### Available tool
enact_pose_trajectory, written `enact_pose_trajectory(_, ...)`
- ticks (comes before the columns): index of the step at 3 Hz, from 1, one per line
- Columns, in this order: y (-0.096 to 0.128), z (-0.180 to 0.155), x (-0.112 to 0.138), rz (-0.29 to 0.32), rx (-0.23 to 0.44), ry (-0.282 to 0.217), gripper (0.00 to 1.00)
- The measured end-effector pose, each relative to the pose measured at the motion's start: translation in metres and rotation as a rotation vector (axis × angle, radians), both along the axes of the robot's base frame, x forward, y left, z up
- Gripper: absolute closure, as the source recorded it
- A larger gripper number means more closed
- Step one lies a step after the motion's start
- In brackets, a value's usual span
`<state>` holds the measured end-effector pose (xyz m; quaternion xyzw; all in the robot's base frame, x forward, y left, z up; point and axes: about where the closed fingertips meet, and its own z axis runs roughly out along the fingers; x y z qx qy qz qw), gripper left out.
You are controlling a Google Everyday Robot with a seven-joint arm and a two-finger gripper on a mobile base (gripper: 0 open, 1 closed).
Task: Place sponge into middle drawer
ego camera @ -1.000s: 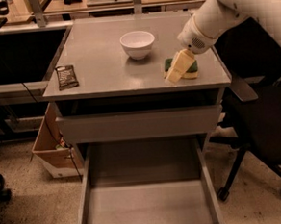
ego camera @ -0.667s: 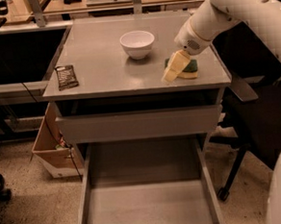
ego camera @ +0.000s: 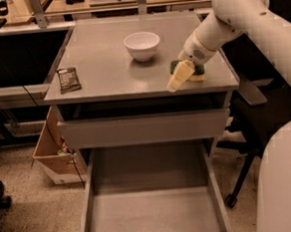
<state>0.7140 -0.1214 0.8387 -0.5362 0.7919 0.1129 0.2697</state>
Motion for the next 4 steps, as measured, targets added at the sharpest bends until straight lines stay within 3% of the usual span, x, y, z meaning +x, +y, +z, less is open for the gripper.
enact_pose_trajectory(1, -0.001, -0.010, -0.003, 0.005, 0.007, 0.026, 0.43)
enact_pose_trajectory(2, 0.000, 0.002, -0.018, 0.043, 0.018, 0.027, 0.66)
enact_pose_trajectory(3, 0.003, 0.038, -0.069, 0.130, 0.015, -0.004, 0.96)
enact_pose_trajectory(4, 0.005, 0.057, -0.120, 0.191, -0.007, -0.014, 1.00)
